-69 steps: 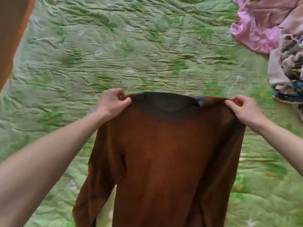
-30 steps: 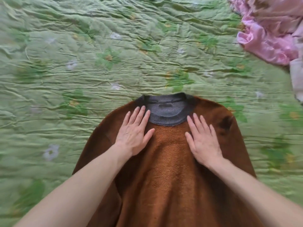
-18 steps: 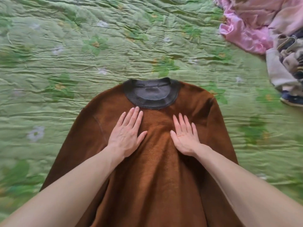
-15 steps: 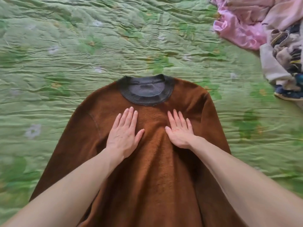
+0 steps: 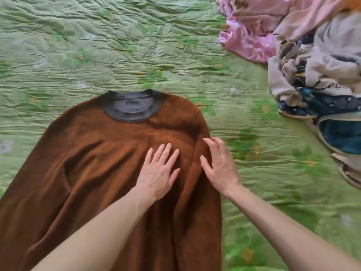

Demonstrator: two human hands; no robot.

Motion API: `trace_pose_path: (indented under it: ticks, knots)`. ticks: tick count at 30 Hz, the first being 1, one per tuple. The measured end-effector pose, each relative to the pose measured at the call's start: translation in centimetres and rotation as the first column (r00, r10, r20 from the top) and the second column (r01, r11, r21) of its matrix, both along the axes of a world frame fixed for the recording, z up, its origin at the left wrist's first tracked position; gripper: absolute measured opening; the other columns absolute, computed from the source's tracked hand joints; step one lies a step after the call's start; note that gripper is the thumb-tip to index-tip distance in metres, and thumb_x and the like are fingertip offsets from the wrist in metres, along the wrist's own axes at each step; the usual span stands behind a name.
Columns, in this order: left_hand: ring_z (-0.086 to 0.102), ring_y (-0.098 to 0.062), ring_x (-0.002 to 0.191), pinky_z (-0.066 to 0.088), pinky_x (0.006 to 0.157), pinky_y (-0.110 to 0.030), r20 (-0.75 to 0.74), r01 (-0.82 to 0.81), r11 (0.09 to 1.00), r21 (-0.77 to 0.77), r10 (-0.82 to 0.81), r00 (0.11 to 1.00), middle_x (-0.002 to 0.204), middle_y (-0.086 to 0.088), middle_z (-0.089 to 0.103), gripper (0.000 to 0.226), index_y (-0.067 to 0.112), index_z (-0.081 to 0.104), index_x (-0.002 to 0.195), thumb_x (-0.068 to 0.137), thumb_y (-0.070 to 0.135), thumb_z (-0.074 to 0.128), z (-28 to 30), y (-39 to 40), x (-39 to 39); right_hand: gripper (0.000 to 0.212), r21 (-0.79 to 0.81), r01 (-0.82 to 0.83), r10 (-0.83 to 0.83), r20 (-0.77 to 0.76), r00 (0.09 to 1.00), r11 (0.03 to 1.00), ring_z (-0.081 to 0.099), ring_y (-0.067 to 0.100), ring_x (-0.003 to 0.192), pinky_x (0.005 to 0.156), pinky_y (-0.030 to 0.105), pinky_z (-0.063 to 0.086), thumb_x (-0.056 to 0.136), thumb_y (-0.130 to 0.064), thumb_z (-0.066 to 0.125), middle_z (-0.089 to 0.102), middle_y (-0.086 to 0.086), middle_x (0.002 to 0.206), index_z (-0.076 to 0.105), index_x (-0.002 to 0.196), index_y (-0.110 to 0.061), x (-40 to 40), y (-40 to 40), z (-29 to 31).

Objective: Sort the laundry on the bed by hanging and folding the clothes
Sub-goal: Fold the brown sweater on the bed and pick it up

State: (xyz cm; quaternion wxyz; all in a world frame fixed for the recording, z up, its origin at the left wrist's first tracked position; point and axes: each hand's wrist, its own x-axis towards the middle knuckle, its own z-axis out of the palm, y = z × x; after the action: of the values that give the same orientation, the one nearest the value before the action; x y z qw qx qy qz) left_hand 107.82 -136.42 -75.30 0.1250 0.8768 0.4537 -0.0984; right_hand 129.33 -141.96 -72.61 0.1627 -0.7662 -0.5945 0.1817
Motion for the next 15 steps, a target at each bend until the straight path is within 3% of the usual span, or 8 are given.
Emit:
trace_pose_path:
  ticks: [2,5,10,13,15]
  knots:
    - [-0.003,-0.022,0.163,0.001,0.132,-0.049,0.019,0.036,0.999,0.003,-0.036,0.999,0.176,0.000,-0.001,0.067,0.033,0.003,0.168,0.105,0.057,0.002,-0.5,-0.9,2.2,0.052,-0.136,0.235,-0.261,-0.225,0.939,0.962,0.056,0.033,0.128,0.105,0.042,0.045,0.104,-0.029,0.055,0.055,0.012,0.144,0.040,0.152,-0.020,-0.1,-1.4,-0.6]
    - [0.000,-0.021,0.163,0.003,0.132,-0.048,0.039,0.044,0.999,0.006,-0.044,0.998,0.177,-0.002,0.003,0.063,0.029,0.005,0.168,0.109,0.048,0.014,-1.2,-1.8,3.9,0.042,-0.352,0.300,-0.420,-0.342,0.841,0.887,0.064,0.033,0.119,0.098,0.040,0.049,0.104,-0.036,0.056,0.069,0.011,0.129,0.050,0.141,-0.019,-0.2,-2.8,-1.9]
    - [0.000,-0.020,0.163,0.006,0.131,-0.048,0.043,0.040,0.999,-0.010,-0.039,0.998,0.176,-0.001,0.002,0.064,0.030,0.008,0.168,0.108,0.051,0.011,-1.0,-2.0,3.8,0.028,-0.323,0.326,-0.442,-0.415,0.795,0.889,0.068,0.033,0.102,0.090,0.044,0.052,0.104,-0.040,0.058,0.074,0.011,0.107,0.055,0.115,-0.014,1.5,-3.7,-1.3]
    - [0.003,-0.022,0.163,0.008,0.131,-0.048,-0.003,0.084,0.996,-0.030,-0.084,0.996,0.176,-0.002,0.005,0.066,0.030,0.009,0.168,0.108,0.056,0.014,-0.3,-1.0,4.0,0.021,-0.304,0.287,-0.387,-0.354,0.851,0.908,0.068,0.032,0.094,0.083,0.040,0.051,0.102,-0.036,0.063,0.074,0.008,0.101,0.057,0.106,-0.016,5.4,-3.4,0.2]
    - [0.016,-0.027,0.160,0.017,0.128,-0.047,-0.049,0.129,0.991,-0.026,-0.130,0.990,0.174,-0.007,0.016,0.066,0.026,0.017,0.167,0.108,0.057,0.018,0.3,-0.1,4.5,0.021,-0.319,0.245,-0.339,-0.285,0.896,0.915,0.067,0.029,0.089,0.078,0.036,0.049,0.097,-0.036,0.070,0.073,0.006,0.095,0.061,0.100,-0.017,9.4,-2.4,1.8]
